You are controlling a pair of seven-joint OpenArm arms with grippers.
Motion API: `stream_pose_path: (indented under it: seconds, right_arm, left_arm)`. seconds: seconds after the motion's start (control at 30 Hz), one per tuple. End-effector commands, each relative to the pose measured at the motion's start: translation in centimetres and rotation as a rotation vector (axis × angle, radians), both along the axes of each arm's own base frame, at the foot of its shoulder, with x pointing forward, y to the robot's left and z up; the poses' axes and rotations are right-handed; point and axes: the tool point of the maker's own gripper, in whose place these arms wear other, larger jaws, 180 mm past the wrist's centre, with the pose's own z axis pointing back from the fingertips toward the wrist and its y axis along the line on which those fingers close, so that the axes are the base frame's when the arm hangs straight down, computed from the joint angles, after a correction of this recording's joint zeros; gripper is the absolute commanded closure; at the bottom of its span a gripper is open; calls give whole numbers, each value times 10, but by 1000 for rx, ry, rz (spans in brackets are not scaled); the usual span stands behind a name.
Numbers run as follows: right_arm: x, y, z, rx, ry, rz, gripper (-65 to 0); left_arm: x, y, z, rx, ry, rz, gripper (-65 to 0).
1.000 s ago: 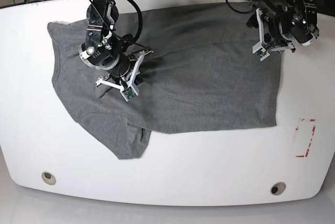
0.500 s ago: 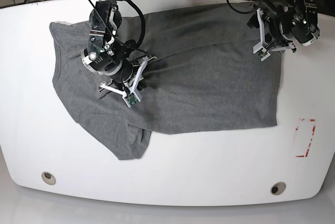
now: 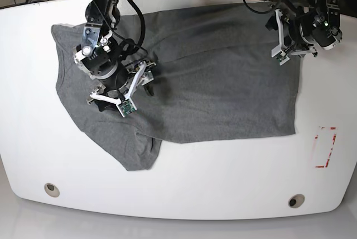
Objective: Fold the T-shirt properly
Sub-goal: 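Grasp the shirt's collar-edge corners with both grippers and pull taut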
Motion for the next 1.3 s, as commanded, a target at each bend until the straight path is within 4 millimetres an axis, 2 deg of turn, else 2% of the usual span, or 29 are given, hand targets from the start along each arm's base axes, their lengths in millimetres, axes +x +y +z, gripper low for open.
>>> stream_pose_path:
  seconds: [0.0,0.23,0.4,0.47,0.53,0.6,0.73,0.8,0.93,1.07,1.27]
  right_arm:
    - [-4,-10,10,2,-34,-28,-430]
    - [-31,-82,-9,-38,32,-235,-271]
    - [-53,-120,-18,-61,72,-348,-132]
    - [-61,-133,-21,-77,85,-383,-108]
    - [-68,-146,-21,-101,95,-405,-119]
    - [-75,-161,-23,-130,111,-421,-166]
    - [-89,-179,-38,-137,165,-461,-320]
    - [-97,-192,-42,-138,182,-500,-368]
    - [-109,-214,-49,-144,212,-559,-373]
    - [-117,-228,-58,-145,247,-583,-384]
    - [-128,-240,-74,-112,293,-636,-482]
  left_arm:
    - [8,-7,14,-30,-48,-25,-372]
    - [9,-36,26,-183,-67,-56,-372]
    - [6,-51,32,-271,-66,-66,-372]
    - [5,-55,34,-295,-64,-68,-372]
    - [-1,-57,32,-308,-49,-68,-372]
    - [-8,-57,29,-310,-28,-64,-372]
    - [-10,-56,26,-310,-18,-61,-372]
    - [-10,-56,26,-310,-15,-59,-372]
    - [-10,-54,26,-306,-17,-56,-374]
    - [-7,-50,27,-300,-27,-48,-374]
    - [1,-35,33,-282,-61,3,-374]
